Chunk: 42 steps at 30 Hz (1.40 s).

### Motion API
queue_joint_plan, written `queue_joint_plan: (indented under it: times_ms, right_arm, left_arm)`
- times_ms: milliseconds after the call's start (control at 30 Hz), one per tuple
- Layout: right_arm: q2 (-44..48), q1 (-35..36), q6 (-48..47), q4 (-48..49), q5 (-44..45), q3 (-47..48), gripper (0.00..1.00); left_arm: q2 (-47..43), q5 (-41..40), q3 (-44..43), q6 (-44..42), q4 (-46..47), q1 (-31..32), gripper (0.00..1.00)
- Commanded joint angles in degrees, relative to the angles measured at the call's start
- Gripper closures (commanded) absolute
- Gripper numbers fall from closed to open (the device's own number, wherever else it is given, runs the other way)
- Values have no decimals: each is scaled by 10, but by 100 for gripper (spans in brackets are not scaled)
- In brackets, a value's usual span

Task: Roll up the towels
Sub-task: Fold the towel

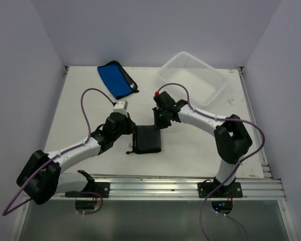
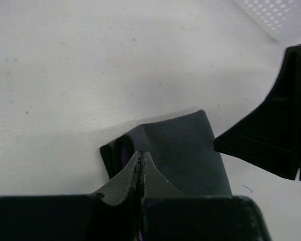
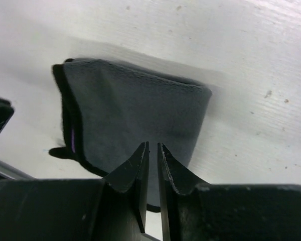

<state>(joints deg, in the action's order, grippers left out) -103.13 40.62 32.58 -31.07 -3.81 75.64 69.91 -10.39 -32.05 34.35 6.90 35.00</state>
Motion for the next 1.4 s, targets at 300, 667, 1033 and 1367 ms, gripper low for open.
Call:
queue_joint_plan:
  times_ms: [300, 667, 1033, 1367]
  right_arm:
    - [-15, -31, -20, 35, -1, -4, 86]
    - [-52, -39, -23, 54, -5, -26, 86]
    - [-61, -43, -33, 65, -22, -32, 80]
    - [27, -41, -47, 13, -19, -12, 76]
  left_arm:
    - [91, 84, -30, -46, 111, 33, 100]
    - [137, -5, -23, -64, 70, 33, 100]
    - [173, -51, -10, -30, 37, 33, 100]
    - [140, -28, -5, -23, 37, 33, 100]
